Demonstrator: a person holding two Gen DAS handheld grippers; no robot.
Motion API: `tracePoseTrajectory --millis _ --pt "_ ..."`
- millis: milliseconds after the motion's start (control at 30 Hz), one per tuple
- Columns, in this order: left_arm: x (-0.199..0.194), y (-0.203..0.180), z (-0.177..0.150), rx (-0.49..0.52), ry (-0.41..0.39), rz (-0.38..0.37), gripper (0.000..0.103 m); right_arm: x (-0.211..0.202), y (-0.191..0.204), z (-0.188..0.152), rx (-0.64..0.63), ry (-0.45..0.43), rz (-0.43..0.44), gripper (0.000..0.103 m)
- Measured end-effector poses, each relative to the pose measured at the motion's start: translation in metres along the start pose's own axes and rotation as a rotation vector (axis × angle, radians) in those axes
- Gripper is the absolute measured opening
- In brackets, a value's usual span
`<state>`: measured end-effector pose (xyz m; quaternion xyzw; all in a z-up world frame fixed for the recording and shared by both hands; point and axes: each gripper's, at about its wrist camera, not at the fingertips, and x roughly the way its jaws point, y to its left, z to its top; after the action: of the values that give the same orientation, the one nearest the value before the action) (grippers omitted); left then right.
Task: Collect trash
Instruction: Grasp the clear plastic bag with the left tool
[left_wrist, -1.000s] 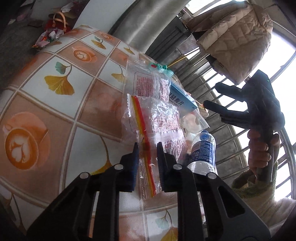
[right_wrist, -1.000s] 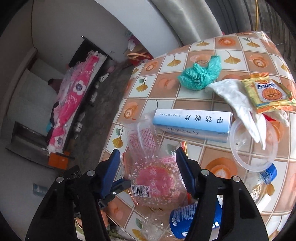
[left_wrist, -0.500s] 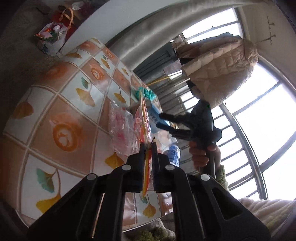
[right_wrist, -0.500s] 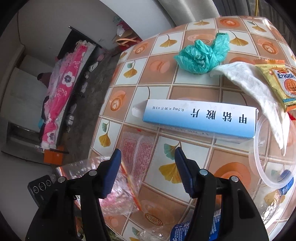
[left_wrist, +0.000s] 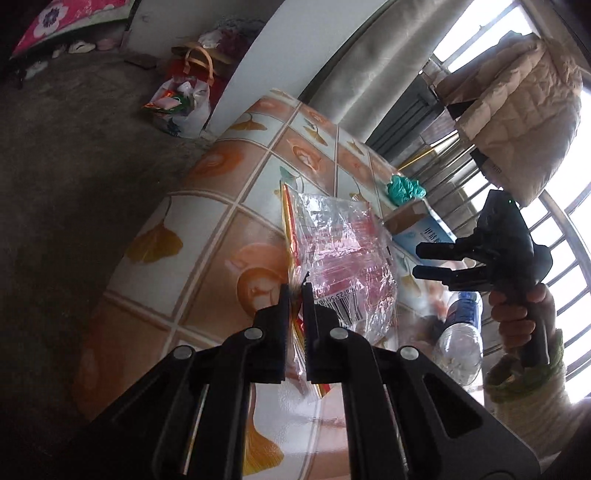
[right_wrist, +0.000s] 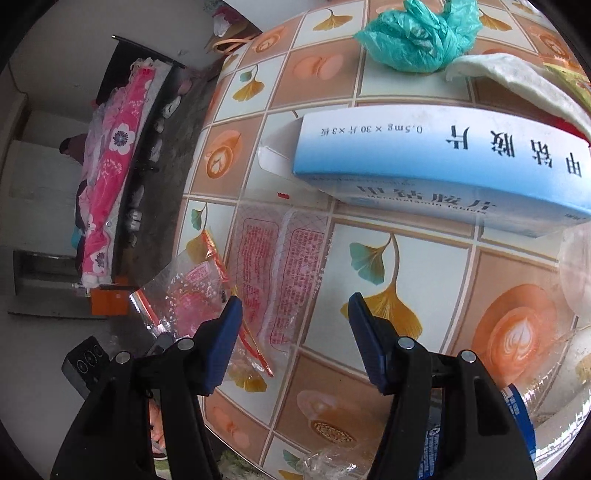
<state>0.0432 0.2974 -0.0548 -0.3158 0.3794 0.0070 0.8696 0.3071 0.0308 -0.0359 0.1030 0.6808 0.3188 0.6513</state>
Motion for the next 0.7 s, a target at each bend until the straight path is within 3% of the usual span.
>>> tracePoseTrajectory --millis 233,333,400,700 --pt "0.007 -0.004 -0.005 0.046 0.025 0.046 0.005 0.021 0.002 0.001 0.038 0.017 0.03 0.039" --pt "0.008 -0.003 -0.006 0.046 0.035 0.05 0.005 0.027 0.01 0.001 0.026 0.006 -0.001 0.027" --pt "0.009 -0.004 -0.007 0.047 0.036 0.048 0.005 0.033 0.013 0.001 0.02 0.008 -0.016 0.007" --pt "0.005 -0.003 -0.005 0.028 0.009 0.021 0.005 0.034 0.029 -0.002 -0.058 -0.042 -0.047 0.001"
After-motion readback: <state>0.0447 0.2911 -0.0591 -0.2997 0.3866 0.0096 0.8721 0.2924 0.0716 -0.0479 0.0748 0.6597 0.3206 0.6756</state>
